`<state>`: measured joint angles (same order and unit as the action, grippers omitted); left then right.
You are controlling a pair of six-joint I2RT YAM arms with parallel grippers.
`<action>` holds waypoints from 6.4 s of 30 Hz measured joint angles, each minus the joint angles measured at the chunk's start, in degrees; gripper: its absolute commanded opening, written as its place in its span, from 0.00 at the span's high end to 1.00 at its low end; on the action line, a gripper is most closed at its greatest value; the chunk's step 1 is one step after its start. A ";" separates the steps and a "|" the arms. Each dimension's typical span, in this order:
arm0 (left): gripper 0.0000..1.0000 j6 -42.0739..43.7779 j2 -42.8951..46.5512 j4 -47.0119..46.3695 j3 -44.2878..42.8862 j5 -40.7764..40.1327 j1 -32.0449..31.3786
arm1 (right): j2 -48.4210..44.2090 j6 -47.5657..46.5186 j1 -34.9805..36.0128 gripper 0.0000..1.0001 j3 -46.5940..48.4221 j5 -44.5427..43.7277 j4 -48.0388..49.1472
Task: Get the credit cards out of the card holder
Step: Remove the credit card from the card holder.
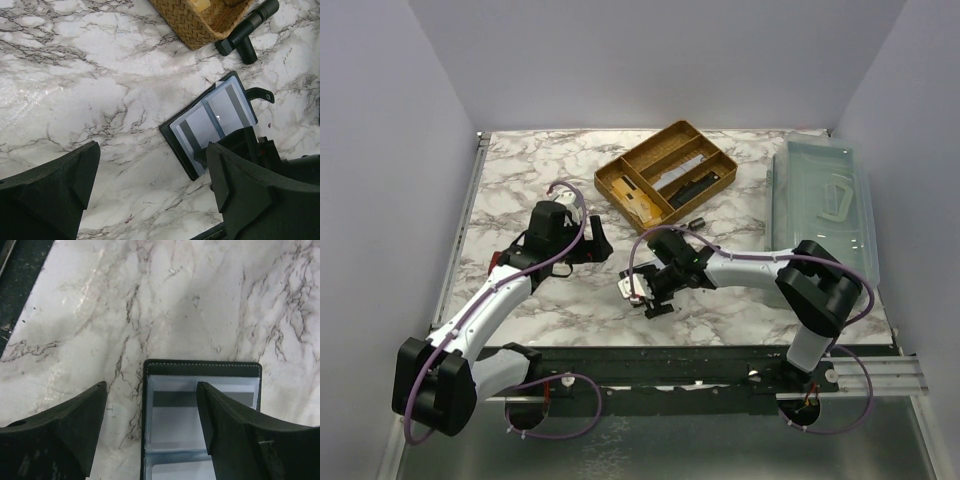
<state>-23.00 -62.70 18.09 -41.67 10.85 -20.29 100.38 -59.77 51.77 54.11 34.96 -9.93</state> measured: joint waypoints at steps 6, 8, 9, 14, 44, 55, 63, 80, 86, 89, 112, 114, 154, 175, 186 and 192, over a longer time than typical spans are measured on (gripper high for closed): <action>0.13 0.17 -0.09 0.11 0.00 0.02 0.00 | 0.15 3.52 -2.93 0.27 0.28 -1.09 0.04; 0.17 0.22 -0.33 0.09 0.00 0.11 0.00 | 0.61 4.76 -3.52 0.31 0.63 -1.36 0.17; 0.18 0.20 -0.55 0.09 0.00 0.31 0.00 | 0.94 5.44 -3.65 0.34 0.85 -1.42 0.37; 0.18 -0.98 -1.40 0.04 0.00 2.84 0.04 | 1.64 8.76 -4.26 0.47 1.51 -1.90 1.55; 0.47 -35.87 -5.90 -35.80 19.54 20.02 0.09 | -0.28 29.18 -15.69 0.79 4.24 7.61 1.18; 0.55 -36.13 -15.41 -42.23 19.65 20.87 -1.53 | -1.11 47.10 -18.34 0.97 -2.62 4.31 4.35; 0.61 -35.65 -19.89 -44.89 19.61 20.81 -3.28 | 0.87 50.75 -18.36 0.99 -0.20 0.81 5.51; 0.61 -33.88 -25.51 -46.60 17.79 20.15 -4.59 | 2.19 51.41 -18.34 1.00 0.92 0.39 5.97; 0.63 -33.53 -27.58 -46.49 16.61 20.13 -4.98 | 2.38 51.41 -18.34 1.00 1.05 0.39 5.99; 0.66 -33.42 -27.76 -46.27 16.15 20.13 -4.98 | 2.43 51.41 -18.34 1.00 1.07 0.39 5.99; 0.76 -33.77 -26.95 -48.22 14.34 22.49 -5.35 | 3.34 53.75 -18.36 0.79 1.90 1.55 5.92; 0.84 -33.86 -27.08 -48.76 14.10 22.58 -5.35 | 3.39 53.90 -18.43 0.70 1.99 2.43 5.75; 0.99 -37.66 -33.03 -47.95 9.79 21.92 -6.73 | -5.68 27.08 -6.60 0.42 -6.43 -19.65 10.34; 0.49 -36.57 -31.56 -42.99 9.16 19.58 -6.38 | -6.78 25.66 -5.86 0.61 -7.04 -24.26 12.41; 0.64 -34.25 -22.62 -41.48 9.22 16.22 -5.97 | -6.86 25.70 -5.86 0.61 -7.04 -24.46 12.41; 0.72 -34.07 -23.43 -41.09 9.22 15.23 -5.97 | -6.86 25.73 -5.86 0.61 -7.04 -24.46 12.41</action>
<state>-57.08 -86.13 -23.00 -32.45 26.09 -26.26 93.51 -34.04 45.91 47.07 10.50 2.48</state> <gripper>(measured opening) 0.291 0.394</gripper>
